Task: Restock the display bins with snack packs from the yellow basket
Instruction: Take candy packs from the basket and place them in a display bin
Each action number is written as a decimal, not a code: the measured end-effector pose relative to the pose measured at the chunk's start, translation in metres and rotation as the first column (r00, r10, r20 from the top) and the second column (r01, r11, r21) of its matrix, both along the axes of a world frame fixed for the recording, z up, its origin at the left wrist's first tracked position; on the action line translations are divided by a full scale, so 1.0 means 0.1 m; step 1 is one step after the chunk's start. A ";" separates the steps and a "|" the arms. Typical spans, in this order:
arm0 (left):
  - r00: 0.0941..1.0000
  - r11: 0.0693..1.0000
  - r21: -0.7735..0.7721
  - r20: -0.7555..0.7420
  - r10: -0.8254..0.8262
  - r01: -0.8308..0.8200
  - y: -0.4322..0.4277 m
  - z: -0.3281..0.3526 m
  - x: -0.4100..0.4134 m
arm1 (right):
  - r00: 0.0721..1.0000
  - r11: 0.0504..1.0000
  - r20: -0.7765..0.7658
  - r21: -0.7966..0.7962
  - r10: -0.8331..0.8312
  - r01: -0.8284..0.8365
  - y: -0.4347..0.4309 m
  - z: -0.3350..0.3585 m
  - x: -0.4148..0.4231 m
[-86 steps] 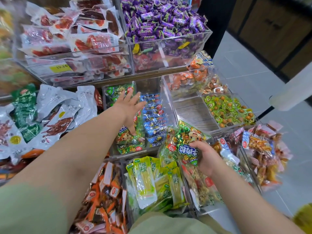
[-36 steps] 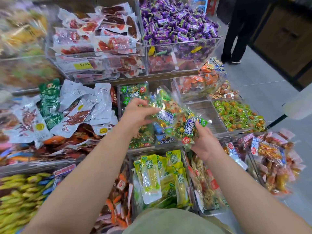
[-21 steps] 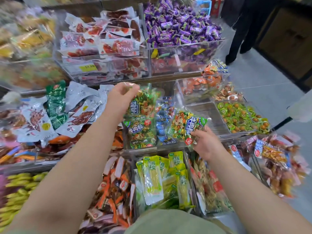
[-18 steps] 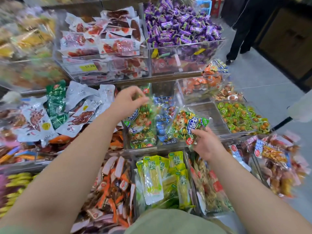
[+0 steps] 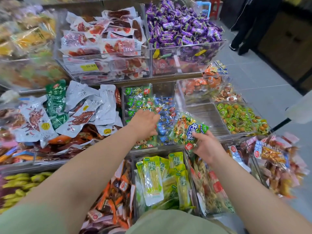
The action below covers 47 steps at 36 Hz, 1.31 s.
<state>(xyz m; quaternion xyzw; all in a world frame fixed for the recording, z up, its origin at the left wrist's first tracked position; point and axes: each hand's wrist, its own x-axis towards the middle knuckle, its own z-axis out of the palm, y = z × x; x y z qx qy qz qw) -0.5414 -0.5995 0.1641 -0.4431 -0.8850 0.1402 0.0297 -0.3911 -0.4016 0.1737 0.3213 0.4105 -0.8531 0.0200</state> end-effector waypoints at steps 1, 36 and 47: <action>1.000 0.998 -0.067 -0.028 0.014 -0.016 -0.03 -0.05 0.00 | 1.000 1.000 -0.001 -0.007 0.000 0.000 0.00 0.00 0.00; 0.663 0.398 0.538 0.675 0.323 -0.743 -0.74 0.57 -0.24 | 0.682 -0.054 0.230 0.962 0.695 -0.269 -0.61 0.29 -0.88; 0.627 0.810 0.140 0.711 0.318 -0.570 -0.83 0.52 0.07 | 0.361 -0.618 0.623 0.773 0.694 -0.145 -1.02 0.19 -1.27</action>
